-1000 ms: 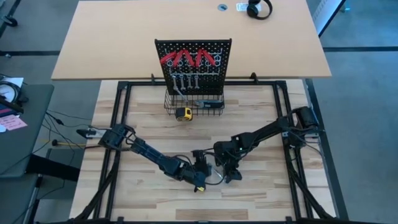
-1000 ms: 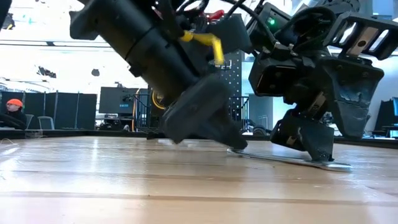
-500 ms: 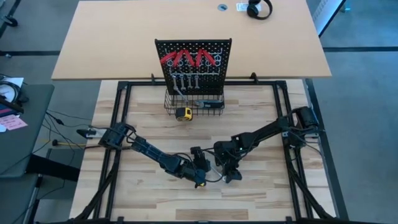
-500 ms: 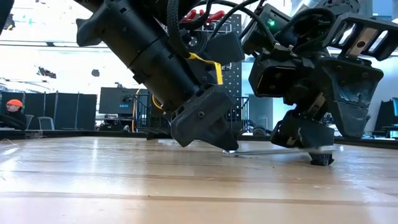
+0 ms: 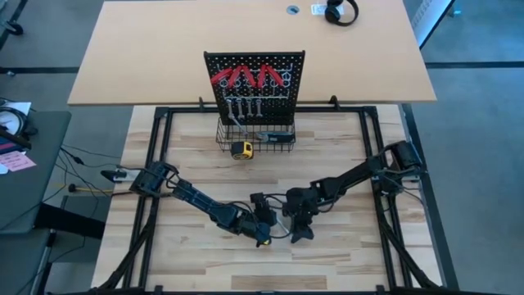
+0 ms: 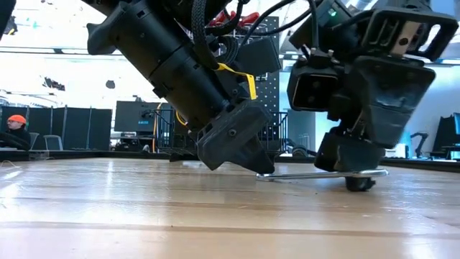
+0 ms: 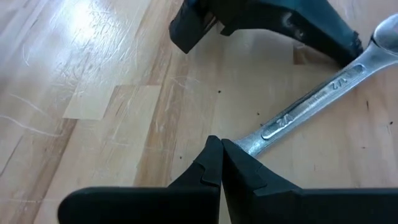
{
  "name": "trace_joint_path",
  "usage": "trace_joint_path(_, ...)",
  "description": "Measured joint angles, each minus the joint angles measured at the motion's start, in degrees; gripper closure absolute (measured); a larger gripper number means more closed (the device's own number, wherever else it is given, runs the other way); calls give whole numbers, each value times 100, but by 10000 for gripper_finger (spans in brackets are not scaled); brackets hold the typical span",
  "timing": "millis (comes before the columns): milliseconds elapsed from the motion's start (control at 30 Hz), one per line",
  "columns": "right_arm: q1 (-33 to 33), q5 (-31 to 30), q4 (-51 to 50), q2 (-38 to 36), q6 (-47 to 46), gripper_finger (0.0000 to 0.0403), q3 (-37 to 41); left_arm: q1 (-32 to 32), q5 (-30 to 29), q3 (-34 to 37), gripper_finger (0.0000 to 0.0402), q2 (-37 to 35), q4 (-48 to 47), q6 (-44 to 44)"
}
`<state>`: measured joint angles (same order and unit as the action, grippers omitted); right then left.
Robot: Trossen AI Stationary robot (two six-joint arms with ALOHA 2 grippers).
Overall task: Hang tools onto peg board
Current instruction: Hang the wrench into the pegboard
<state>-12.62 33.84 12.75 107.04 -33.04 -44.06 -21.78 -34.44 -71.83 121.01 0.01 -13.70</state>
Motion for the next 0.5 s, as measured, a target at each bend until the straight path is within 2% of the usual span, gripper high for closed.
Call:
trace_joint_path(267, 2, -197, 420, 9, -633, 173, 46, 0, 3, 2, 401, 144, 195, -227)
trace_joint_path(500, -9, -255, 379, 11, -886, 173, 44, 0, -51, -11, 401, 348, 254, -384)
